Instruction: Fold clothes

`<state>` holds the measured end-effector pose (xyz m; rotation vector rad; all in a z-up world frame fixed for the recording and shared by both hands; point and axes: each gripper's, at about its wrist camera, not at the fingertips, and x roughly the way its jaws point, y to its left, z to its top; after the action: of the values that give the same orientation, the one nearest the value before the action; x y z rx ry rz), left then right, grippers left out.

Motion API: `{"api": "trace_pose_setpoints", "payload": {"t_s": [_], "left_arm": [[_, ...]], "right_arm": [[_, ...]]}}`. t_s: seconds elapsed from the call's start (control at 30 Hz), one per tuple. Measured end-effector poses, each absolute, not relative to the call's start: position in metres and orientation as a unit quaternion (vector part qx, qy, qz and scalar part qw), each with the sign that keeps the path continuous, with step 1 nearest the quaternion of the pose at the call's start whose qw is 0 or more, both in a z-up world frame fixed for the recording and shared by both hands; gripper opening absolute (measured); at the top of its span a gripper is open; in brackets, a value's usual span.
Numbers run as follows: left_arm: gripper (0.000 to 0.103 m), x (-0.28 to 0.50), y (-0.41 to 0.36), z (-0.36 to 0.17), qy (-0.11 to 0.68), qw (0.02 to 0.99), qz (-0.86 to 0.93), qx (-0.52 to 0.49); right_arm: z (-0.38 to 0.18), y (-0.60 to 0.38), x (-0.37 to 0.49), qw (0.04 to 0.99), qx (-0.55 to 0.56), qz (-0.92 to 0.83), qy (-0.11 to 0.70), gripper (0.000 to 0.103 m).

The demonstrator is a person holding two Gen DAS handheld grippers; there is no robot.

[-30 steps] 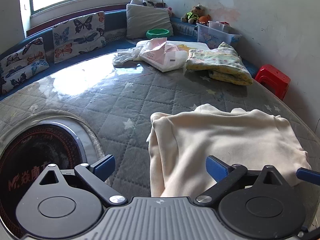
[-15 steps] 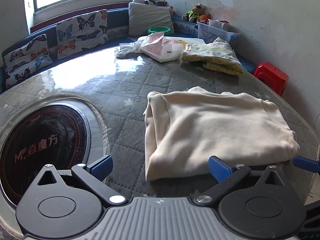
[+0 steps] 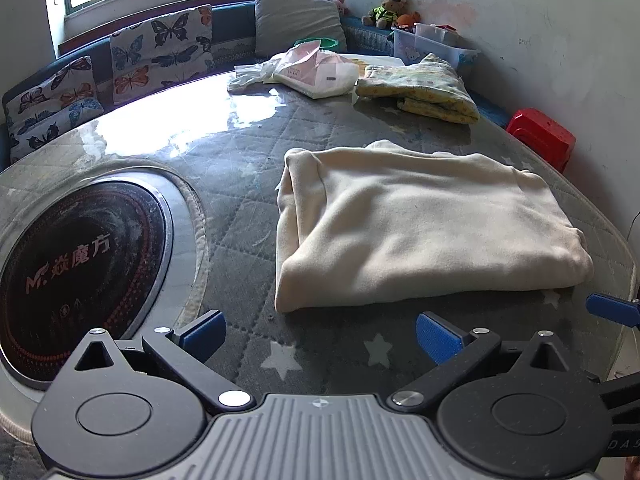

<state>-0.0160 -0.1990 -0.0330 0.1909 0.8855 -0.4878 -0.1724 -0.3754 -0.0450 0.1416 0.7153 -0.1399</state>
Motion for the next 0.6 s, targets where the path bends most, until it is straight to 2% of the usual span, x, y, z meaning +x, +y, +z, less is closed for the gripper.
{"api": "trace_pose_setpoints", "payload": {"t_s": [0.6], "left_arm": [[0.103, -0.030, -0.202, -0.043, 0.439, 0.862, -0.231, 0.109]], "right_arm": [[-0.046, -0.374, -0.179, 0.927, 0.069, -0.078, 0.359, 0.103]]}}
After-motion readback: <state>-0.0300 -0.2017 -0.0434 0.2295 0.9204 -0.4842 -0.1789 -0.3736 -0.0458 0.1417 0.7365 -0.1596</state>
